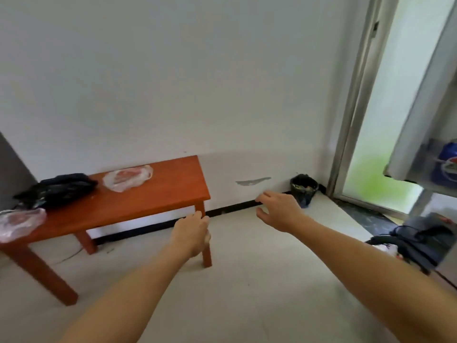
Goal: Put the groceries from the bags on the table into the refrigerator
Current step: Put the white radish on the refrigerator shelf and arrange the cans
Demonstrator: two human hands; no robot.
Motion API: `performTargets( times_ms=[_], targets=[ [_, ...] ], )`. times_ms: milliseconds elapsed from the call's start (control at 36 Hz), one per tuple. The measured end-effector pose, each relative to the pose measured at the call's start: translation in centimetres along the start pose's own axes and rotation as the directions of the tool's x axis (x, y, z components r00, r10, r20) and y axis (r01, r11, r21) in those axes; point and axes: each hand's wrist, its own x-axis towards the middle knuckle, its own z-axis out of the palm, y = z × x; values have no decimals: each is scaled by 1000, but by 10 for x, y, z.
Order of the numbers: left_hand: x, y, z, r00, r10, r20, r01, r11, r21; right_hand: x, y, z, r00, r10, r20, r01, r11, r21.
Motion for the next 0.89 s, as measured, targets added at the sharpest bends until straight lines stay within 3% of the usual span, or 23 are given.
performTargets(
  times_ms=[361, 611, 889],
  targets=[
    [-48, -239, 47, 914, -395, 92, 391, 918, 58, 208, -203, 108, 918, -395, 47, 386, 913, 132],
    [-35, -398, 59, 786, -605, 131, 601, 796, 73, 368, -319, 191, 834, -544, 95, 517, 829, 214],
    [-48, -549, 84, 674, -726, 137, 730, 683, 30, 485, -461, 259, 717, -691, 85, 650, 708, 275]
  ],
)
